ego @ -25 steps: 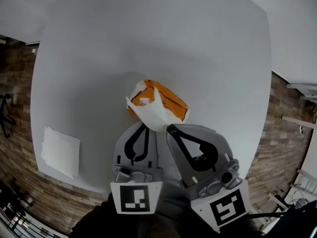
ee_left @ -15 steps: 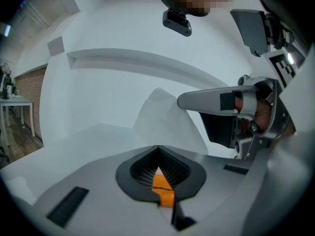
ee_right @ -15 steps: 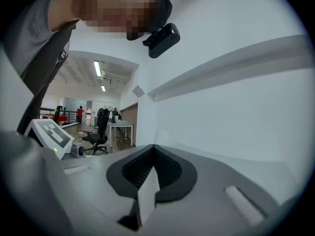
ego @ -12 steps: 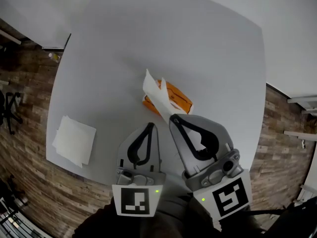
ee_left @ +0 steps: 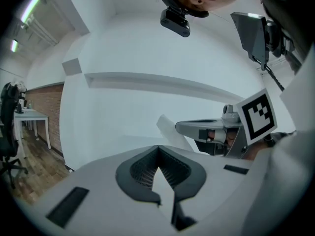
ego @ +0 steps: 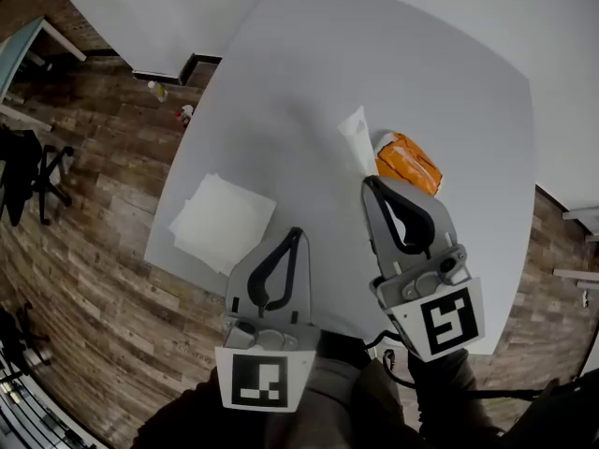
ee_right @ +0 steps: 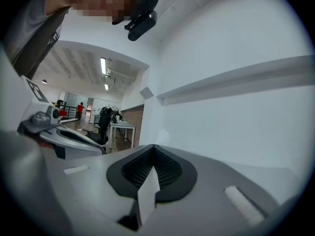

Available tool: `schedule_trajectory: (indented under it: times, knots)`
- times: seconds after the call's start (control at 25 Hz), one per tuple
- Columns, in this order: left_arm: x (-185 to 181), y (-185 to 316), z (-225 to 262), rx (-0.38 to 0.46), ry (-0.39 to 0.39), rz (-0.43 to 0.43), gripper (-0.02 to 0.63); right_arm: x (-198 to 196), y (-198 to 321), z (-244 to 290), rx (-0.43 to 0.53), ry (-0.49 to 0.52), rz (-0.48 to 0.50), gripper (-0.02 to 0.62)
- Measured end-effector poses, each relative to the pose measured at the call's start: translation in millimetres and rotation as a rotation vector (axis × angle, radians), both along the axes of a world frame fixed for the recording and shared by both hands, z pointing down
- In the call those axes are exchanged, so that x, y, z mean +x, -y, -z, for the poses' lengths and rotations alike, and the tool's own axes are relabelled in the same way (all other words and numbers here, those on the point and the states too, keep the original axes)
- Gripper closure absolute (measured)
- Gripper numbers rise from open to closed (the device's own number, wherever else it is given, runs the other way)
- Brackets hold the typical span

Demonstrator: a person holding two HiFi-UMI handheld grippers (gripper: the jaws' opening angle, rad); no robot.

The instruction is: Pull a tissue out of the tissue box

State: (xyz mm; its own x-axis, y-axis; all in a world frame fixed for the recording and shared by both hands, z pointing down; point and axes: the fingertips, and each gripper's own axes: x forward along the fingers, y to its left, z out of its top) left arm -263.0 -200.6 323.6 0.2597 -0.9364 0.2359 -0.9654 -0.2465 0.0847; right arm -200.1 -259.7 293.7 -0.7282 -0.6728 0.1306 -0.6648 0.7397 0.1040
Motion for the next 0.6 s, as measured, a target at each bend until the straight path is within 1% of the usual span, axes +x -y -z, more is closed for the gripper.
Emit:
schedule_trajectory:
  times: [0.12,0.36,0.44,0.6]
  knots:
    - [-45.3,-25.0,1.4,0.001,0.035,0.020,0.606,-40.7,-18.2,-12.5,-0.004,0.003,0.007,0.592]
    - [-118.0,-64.4,-11.8,-0.032,0.058,0.082,0.606,-120.4,-49.3,-62.8,-0.034,-0.028,0.061,0.592]
    - [-137.9,-72.2,-18.7,-0.048,0.064,0.103,0.606,-144.6,-56.8,-87.0,-0.062,-0.052,0.084,0.592]
    - [-167.2,-85.7,-34.1,-0.079,0.092,0.122,0.606,-188.0,-73.8,-142.3,-0.155,-0.085,0.116,0.592]
